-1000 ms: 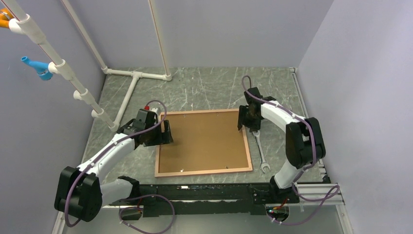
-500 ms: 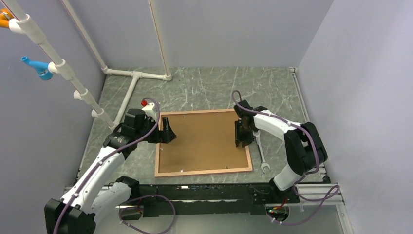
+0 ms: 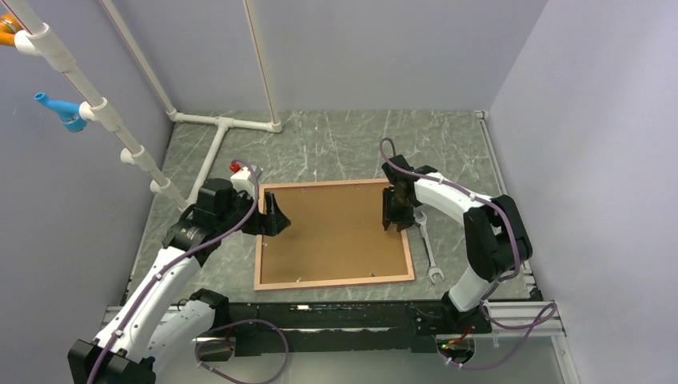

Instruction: Put the photo into the frame

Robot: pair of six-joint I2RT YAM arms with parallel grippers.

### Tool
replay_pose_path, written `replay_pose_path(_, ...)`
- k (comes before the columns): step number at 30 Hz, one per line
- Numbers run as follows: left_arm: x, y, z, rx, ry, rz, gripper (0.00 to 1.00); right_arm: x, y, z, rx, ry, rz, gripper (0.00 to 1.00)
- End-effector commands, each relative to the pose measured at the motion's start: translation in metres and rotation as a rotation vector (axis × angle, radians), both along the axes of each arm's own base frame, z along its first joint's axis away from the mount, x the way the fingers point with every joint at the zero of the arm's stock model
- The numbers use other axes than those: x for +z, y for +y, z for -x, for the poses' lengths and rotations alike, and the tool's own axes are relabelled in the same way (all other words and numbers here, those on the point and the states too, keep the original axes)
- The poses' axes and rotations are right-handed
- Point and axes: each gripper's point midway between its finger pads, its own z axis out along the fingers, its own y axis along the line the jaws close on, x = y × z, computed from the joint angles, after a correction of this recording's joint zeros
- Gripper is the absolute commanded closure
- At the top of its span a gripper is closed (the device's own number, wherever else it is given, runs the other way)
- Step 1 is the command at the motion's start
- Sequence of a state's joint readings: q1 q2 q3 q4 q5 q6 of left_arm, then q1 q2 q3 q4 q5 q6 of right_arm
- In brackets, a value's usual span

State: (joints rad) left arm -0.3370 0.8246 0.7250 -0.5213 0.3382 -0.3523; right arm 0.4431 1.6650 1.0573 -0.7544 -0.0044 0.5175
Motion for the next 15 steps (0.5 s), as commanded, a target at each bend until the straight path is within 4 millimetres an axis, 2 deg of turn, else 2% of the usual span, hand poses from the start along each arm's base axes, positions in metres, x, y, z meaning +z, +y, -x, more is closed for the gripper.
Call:
replay_pose_path(1, 0.02, -0.005, -0.002, -0.042, -0.075, 0.027, 0.08, 0.026, -0.014, -0.012, -0.034, -0.087, 0.002, 0.54)
replay_pose_path(5, 0.018, -0.006, -0.002, -0.042, -0.072, 0.032, 0.07, 0.025, -0.03, -0.008, -0.059, -0.085, 0.025, 0.51)
replay_pose_path(10, 0.016, -0.007, -0.003, -0.044, -0.065, 0.038, 0.07, 0.006, -0.049, 0.008, -0.079, -0.023, 0.092, 0.52)
replay_pose_path(15, 0.013, -0.011, -0.004, -0.053, -0.052, 0.049, 0.07, -0.009, -0.045, 0.012, -0.077, 0.012, 0.069, 0.55)
